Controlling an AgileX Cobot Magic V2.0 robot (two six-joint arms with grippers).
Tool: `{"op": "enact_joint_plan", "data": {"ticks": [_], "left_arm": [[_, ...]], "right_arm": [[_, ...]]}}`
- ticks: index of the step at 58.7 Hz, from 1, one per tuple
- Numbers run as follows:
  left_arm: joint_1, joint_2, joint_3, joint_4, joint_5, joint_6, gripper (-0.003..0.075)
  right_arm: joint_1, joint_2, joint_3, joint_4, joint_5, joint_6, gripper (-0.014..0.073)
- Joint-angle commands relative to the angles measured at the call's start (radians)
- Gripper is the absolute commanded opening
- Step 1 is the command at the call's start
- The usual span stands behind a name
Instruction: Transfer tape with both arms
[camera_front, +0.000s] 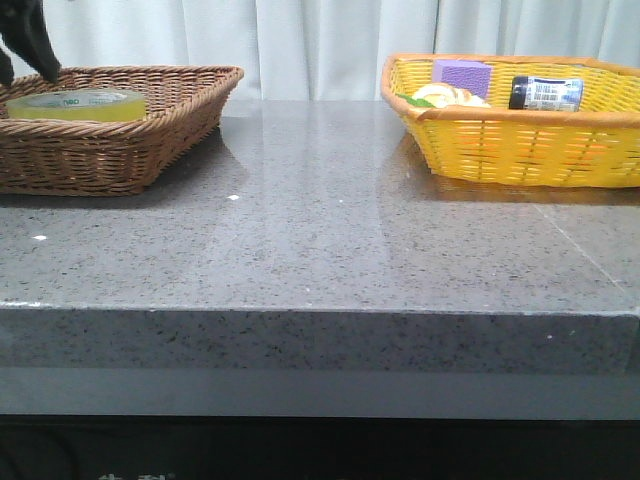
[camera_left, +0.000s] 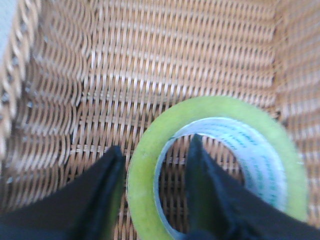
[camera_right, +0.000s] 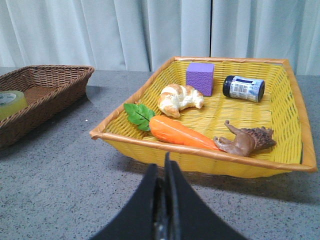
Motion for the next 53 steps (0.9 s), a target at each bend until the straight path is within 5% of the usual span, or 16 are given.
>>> {"op": "enact_joint_plan", "data": {"ticks": [1,7,34,53], "left_arm": [[-0.001,-0.093,-0.028,-0.006,-0.054,0.015,0.0123],[-0.001,-0.14,0.023,-0.003,-0.092,0.022,-0.0019],[-0.001,-0.578,0.629,0.01,-0.593,0.024,-0.002],[-0.001,-1.066,1.031,0.044,-0.768,0.024,-0.002]], "right_arm": [[-0.006,0.008,-0.024,-0.006,-0.085,-0.006,-0.0069],[-0.006,0.008,-0.024,-0.006,-0.085,-0.006,-0.0069],[-0.006,0.008,-0.024,-0.006,-0.085,-0.006,-0.0069],[-0.006,0.008,-0.024,-0.006,-0.085,-0.006,-0.0069]]}}
